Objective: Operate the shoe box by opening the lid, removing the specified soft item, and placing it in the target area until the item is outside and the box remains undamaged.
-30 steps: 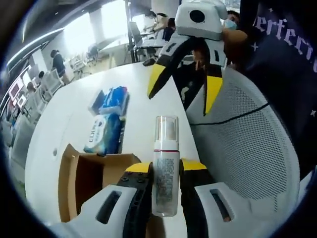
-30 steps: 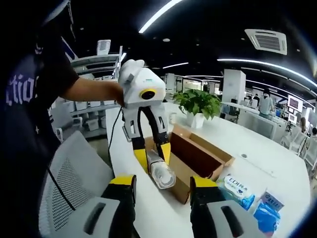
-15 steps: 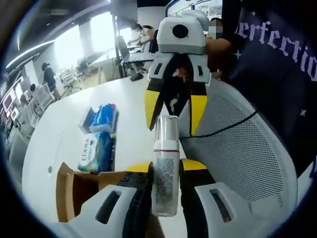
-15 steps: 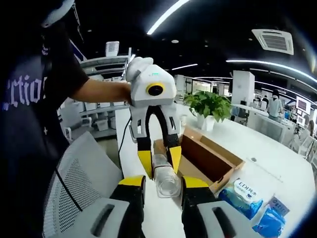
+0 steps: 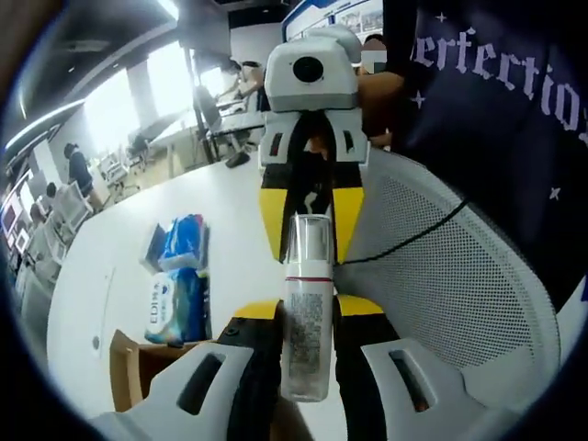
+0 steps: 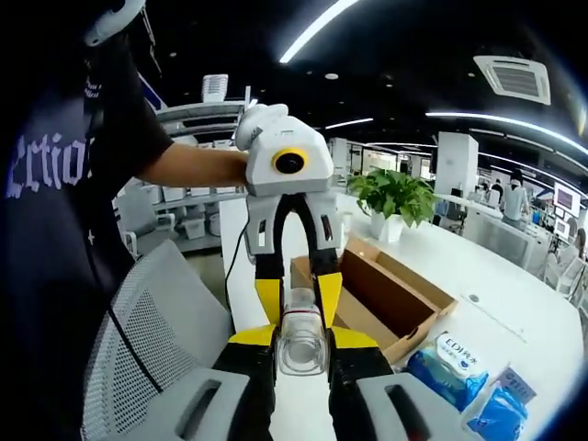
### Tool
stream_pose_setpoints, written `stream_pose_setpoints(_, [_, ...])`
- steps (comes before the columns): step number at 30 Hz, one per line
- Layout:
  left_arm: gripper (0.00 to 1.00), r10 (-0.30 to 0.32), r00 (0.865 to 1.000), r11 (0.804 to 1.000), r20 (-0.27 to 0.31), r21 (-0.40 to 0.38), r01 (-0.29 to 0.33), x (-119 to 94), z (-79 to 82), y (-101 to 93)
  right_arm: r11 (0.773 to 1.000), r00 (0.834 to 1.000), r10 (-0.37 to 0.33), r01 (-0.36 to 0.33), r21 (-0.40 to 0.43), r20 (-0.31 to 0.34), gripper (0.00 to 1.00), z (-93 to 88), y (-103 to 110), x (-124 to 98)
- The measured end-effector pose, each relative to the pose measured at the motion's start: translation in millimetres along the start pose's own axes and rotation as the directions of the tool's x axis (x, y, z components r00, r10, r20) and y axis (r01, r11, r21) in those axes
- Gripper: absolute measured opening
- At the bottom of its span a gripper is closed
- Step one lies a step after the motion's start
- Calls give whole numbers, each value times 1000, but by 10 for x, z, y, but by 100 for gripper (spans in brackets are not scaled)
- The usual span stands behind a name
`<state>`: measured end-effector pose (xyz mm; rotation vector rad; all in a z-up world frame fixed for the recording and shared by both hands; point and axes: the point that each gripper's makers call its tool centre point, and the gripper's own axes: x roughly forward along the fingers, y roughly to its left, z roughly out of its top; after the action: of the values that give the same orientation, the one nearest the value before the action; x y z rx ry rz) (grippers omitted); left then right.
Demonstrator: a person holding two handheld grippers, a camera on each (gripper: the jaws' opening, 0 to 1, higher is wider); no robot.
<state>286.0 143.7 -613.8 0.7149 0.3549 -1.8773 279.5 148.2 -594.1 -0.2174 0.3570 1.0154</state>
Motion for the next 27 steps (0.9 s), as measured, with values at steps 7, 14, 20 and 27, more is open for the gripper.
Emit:
stream_pose_setpoints(7, [21, 0, 999, 999, -35, -50, -2, 38, -63, -16, 1000, 1000, -5, 5, -25, -9, 16, -25, 30, 31])
stream_pose_setpoints(14, [21, 3, 999, 998, -41, -69, -5, 66, -89, -10, 999, 999, -17, 16, -28, -34, 15, -63, 15, 42])
stream_pose_setpoints(20, [21, 3, 999, 997, -47, -77, -6, 90, -107, -7, 999, 999, -24, 22, -50, -49, 15, -71, 12, 48])
stream_pose_setpoints(27, [22, 9, 999, 997, -52, -72, -13, 95, -114, 26, 998, 998, -33, 29, -59, -59, 15, -54, -14, 39])
